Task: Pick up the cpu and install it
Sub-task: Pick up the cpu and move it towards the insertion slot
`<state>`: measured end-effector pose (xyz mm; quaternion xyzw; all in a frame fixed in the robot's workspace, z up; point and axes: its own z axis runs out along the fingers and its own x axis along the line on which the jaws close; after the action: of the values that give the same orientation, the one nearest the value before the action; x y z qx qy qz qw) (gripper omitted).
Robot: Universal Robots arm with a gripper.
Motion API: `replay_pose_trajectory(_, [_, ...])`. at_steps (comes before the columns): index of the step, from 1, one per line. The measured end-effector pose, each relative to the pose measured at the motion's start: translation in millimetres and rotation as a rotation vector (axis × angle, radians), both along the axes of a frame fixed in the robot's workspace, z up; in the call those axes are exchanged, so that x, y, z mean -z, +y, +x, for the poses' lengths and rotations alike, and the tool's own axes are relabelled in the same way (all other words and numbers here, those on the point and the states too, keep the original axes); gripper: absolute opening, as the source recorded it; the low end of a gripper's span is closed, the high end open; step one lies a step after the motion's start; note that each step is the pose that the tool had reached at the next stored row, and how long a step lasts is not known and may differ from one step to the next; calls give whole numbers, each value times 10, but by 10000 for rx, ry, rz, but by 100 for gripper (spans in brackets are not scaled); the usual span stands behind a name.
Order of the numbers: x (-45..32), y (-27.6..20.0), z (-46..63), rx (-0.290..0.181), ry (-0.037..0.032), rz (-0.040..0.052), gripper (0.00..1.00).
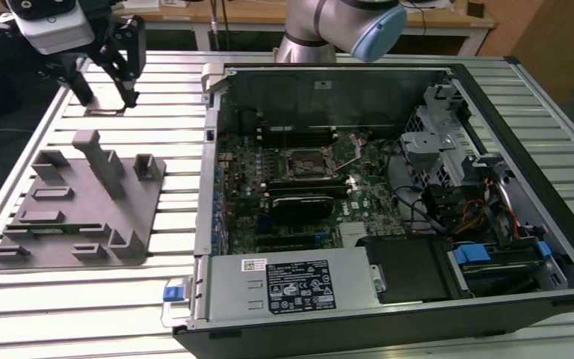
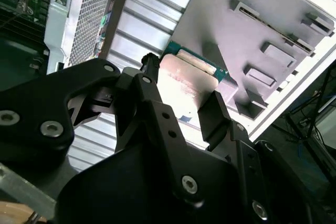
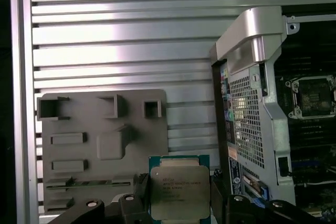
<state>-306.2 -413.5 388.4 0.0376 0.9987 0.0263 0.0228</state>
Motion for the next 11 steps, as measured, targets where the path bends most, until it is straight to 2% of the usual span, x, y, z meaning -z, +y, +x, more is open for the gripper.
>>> replay_pose_trajectory(11, [0,0,309,1,0,0,55])
